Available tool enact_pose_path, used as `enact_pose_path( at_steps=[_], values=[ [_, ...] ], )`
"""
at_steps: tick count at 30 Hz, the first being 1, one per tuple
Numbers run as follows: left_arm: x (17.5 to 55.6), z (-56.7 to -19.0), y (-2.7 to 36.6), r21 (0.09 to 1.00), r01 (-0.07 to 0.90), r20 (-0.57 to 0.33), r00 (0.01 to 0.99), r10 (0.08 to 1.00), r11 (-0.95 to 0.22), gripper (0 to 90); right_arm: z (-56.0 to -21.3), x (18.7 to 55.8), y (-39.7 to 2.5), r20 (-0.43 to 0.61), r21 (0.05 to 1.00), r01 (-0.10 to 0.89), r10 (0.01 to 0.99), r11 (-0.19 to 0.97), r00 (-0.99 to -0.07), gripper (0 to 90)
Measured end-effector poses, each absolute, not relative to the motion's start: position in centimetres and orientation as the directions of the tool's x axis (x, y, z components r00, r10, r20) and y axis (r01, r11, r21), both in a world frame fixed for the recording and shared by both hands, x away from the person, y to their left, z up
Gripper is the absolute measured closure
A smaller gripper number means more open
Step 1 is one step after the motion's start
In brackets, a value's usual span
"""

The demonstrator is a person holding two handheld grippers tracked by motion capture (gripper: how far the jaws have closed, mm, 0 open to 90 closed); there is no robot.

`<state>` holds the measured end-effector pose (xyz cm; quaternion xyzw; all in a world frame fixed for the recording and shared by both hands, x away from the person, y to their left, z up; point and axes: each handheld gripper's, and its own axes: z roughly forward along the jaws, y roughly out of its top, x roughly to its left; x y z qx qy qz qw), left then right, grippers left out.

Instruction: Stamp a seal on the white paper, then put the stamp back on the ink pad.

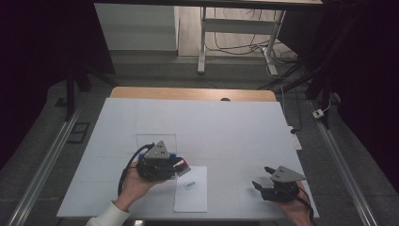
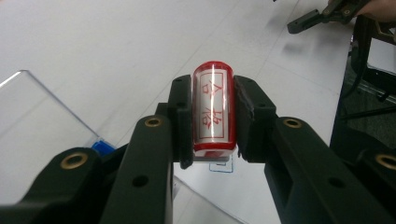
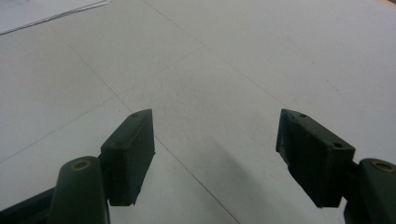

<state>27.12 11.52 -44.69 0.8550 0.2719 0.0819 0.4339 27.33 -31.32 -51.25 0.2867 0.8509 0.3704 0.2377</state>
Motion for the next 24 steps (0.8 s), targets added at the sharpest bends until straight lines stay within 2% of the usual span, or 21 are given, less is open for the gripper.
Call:
enact_pose_path(
  at_steps=[15, 24],
  values=[
    [28.3, -45.1, 15.2, 0.781, 0.459, -0.119, 0.775, 0.621, -0.423, 69.9, -51.3, 27.3, -31.3, -0.194, 0.765, 0.312, 0.664, 0.563, -0.723, 27.6],
    [29.3, -46.1, 17.3, 0.742, 0.511, -0.085, 0.713, 0.696, -0.433, 69.9, -51.2, 27.4, -31.4, -0.194, 0.764, 0.313, 0.664, 0.564, -0.723, 27.6]
  ],
)
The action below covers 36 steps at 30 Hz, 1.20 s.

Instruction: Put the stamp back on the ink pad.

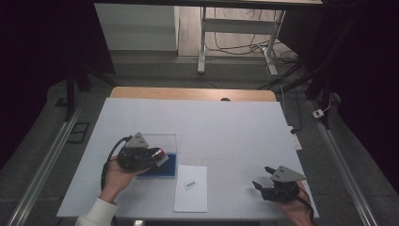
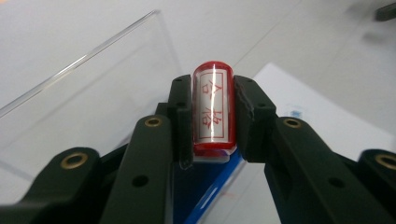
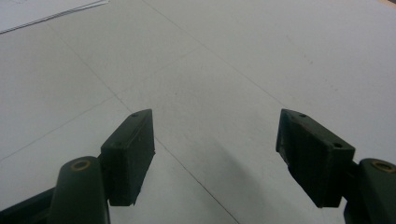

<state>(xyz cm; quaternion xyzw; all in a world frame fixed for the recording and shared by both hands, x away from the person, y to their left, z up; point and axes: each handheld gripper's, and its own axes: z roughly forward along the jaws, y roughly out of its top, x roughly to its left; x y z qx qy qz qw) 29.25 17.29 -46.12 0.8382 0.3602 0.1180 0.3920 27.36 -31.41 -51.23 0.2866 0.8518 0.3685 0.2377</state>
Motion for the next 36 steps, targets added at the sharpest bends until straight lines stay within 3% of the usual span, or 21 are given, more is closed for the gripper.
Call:
enact_pose_path(
  at_steps=[16, 36],
  values=[
    [29.9, -47.4, 18.9, 0.704, 0.564, -0.082, 0.668, 0.739, -0.432, 69.9, -51.2, 27.3, -31.5, -0.194, 0.764, 0.314, 0.665, 0.564, -0.721, 27.6],
    [30.5, -49.3, 18.0, 0.630, 0.600, -0.068, 0.676, 0.734, -0.494, 69.7, -51.3, 27.3, -31.4, -0.194, 0.762, 0.316, 0.665, 0.565, -0.721, 27.7]
  ],
)
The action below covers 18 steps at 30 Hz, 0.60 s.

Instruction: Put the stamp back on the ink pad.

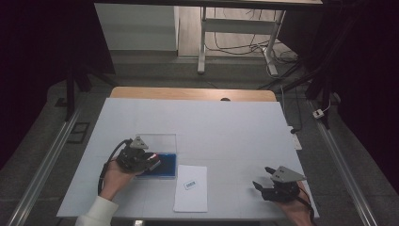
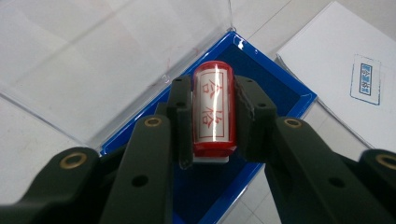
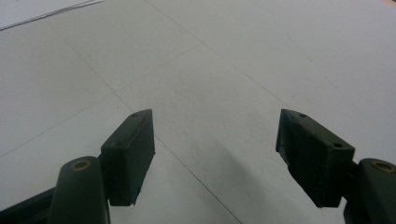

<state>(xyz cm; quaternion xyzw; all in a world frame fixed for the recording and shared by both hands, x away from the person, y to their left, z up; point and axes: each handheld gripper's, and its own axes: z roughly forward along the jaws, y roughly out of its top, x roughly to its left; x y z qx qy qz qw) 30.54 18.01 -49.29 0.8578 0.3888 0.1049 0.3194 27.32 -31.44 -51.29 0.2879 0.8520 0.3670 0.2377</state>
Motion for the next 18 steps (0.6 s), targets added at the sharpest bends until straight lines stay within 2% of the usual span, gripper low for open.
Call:
enact_pose_path(
  at_steps=[8, 14, 18],
  values=[
    [30.6, -49.3, 18.1, 0.632, 0.601, -0.084, 0.681, 0.727, -0.490, 67.2, -51.3, 27.3, -31.4, -0.195, 0.761, 0.317, 0.665, 0.566, -0.721, 27.7],
    [30.0, -48.5, 18.4, 0.695, 0.567, -0.078, 0.671, 0.738, -0.442, 44.4, -51.3, 27.3, -31.5, -0.197, 0.761, 0.316, 0.666, 0.566, -0.719, 27.6],
    [28.6, -47.9, 18.8, 0.734, 0.527, -0.050, 0.671, 0.740, -0.428, 37.8, -51.0, 27.3, -31.7, -0.195, 0.771, 0.313, 0.672, 0.555, -0.714, 27.6]
  ],
)
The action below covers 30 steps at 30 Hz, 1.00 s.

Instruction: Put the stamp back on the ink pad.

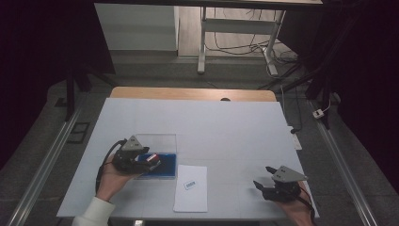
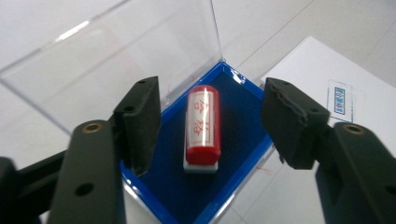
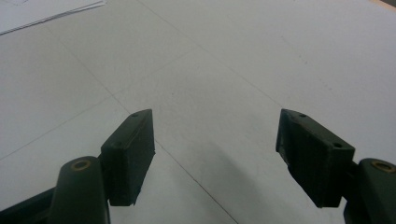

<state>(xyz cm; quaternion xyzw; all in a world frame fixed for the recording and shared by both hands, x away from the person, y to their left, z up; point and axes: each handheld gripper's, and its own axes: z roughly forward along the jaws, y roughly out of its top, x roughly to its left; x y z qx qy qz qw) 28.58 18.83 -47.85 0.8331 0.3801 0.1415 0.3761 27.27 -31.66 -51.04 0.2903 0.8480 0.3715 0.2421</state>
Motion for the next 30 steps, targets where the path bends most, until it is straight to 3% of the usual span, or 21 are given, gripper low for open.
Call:
enact_pose_path(
  at_steps=[8, 19, 30],
  values=[
    [26.2, -48.2, 19.7, 0.762, 0.499, -0.031, 0.665, 0.746, -0.414, 34.3, -50.8, 27.1, -32.1, -0.190, 0.779, 0.314, 0.682, 0.543, -0.707, 27.6],
    [23.4, -50.0, 21.7, 0.779, 0.511, -0.077, 0.652, 0.754, -0.363, 31.7, -50.9, 27.1, -32.4, -0.187, 0.782, 0.314, 0.683, 0.539, -0.706, 27.6],
    [22.8, -50.9, 22.4, 0.764, 0.530, -0.088, 0.651, 0.754, -0.368, 31.5, -51.0, 27.0, -32.7, -0.191, 0.786, 0.304, 0.680, 0.538, -0.708, 28.0]
  ],
)
